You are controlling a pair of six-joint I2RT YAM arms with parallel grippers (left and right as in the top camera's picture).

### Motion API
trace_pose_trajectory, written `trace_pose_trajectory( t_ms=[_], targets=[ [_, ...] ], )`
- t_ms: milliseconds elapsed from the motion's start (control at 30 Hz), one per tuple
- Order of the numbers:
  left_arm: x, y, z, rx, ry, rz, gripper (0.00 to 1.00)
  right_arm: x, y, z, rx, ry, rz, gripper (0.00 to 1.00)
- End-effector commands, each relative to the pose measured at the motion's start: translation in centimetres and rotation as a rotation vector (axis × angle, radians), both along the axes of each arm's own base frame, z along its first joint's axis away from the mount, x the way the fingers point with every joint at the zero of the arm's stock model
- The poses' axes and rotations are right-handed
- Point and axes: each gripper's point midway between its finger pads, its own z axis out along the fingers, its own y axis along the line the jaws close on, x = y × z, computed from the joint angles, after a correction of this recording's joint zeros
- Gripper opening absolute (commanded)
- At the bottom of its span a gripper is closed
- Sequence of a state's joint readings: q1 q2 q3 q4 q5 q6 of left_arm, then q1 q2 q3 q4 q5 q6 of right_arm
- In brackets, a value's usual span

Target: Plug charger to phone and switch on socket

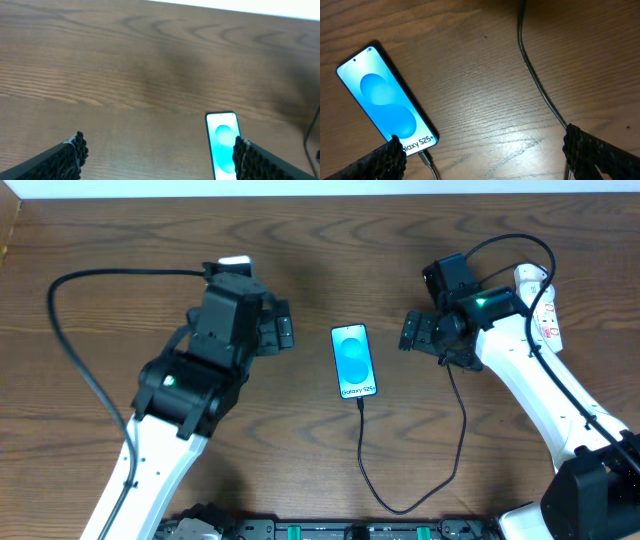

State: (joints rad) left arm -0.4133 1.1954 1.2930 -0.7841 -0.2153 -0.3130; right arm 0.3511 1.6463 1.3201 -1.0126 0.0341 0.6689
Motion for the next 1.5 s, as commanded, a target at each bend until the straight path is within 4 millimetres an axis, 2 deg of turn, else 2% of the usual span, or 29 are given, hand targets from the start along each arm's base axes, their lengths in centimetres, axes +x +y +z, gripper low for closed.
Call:
trace_pose_trajectory(
  t_ms=[0,367,533,667,767,933,1033,1100,1233,1367,1467],
  targets=[
    [-0.8,0.8,1.4,0.005,-0.034,0.006,0.95,0.1,0.0,0.8,0.002,-0.024,-0.009,0.99],
    [-1.0,0.8,1.2,0.010,-0.023,0.006,0.95,0.2,0.0,0.8,0.002,-0.029,0.001,0.99],
    [-1.0,0.8,1.2,0.010,-0.023,0.005,0.95,0.9,0.8,1.3,0.066,-0.048,0.136,0.99],
    [-1.0,0.8,1.2,0.010,-0.023,0.005,0.95,1.7,1.4,3.1,0.187,-0.079,0.273,0.99],
    [-1.0,0.8,1.2,0.010,-0.023,0.006,0.95,2.5,0.7,5.1,0.271,-0.113,0.314,0.99],
    [-1.0,0.8,1.2,0.010,-0.023,0.005,0.95,3.4,-3.1,8.4,0.312,-0.166,0.321,0.99],
    [-1.0,0.8,1.2,0.010,-0.023,0.005,0.95,3.5,-6.6,9.8,0.288,-0.186,0.283,0.99],
    [-1.0,0.8,1.2,0.010,-0.023,0.006,0.95,3.3,-9.7,10.9,0.276,-0.203,0.243,0.99],
    [-1.0,0.8,1.2,0.010,-0.023,0.005,0.95,2.9,-14.1,12.8,0.314,-0.261,0.193,0.99],
    [-1.0,0.8,1.2,0.010,-0.023,0.006,0.95,2.5,-18.1,13.8,0.317,-0.295,0.135,0.99],
    [-1.0,0.8,1.2,0.010,-0.023,0.006,0.95,2.4,-20.8,13.7,0.313,-0.276,0.119,0.99]
  ],
)
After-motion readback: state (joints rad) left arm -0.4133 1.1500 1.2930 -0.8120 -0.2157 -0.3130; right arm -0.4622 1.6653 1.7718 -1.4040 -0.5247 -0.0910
